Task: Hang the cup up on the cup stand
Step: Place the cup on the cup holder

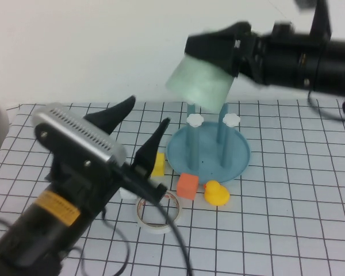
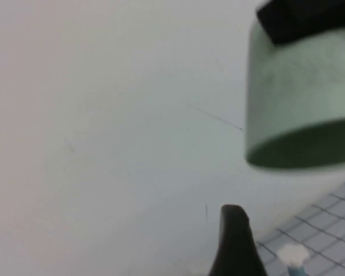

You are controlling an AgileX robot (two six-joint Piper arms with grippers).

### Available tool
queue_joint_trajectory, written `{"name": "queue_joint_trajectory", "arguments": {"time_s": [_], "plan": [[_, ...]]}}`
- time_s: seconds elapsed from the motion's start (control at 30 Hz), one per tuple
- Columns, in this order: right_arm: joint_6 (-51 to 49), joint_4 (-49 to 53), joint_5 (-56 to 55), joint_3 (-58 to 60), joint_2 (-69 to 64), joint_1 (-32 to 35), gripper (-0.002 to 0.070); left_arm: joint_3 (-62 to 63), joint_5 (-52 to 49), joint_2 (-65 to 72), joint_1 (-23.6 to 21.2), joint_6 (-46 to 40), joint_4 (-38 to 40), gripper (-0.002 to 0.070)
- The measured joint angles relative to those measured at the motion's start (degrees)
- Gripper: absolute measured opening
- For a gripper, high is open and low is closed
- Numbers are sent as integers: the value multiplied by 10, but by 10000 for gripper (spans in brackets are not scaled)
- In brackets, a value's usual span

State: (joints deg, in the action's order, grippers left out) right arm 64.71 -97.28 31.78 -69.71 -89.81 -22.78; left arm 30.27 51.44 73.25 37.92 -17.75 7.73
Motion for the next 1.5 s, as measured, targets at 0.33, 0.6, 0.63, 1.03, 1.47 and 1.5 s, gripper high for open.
{"name": "queue_joint_trajectory", "arguments": {"time_s": [0.33,0.6,0.63,1.03,1.47,1.5], "plan": [[327,-4,-91,-54,-43,0,586,-44,-219,-104,0,82,6,214],[347,-5,-124,-141,-162,1,586,-45,-387,-107,0,96,22,10],[348,-6,-124,-156,-178,1,586,-47,-400,-107,0,99,35,8],[372,-8,-188,-275,-308,1,586,-186,-423,-333,0,103,113,0],[375,-10,-173,-304,-372,1,586,-213,-578,-639,0,32,107,0],[375,-10,-173,-304,-374,1,592,-213,-594,-652,0,32,107,0]]}}
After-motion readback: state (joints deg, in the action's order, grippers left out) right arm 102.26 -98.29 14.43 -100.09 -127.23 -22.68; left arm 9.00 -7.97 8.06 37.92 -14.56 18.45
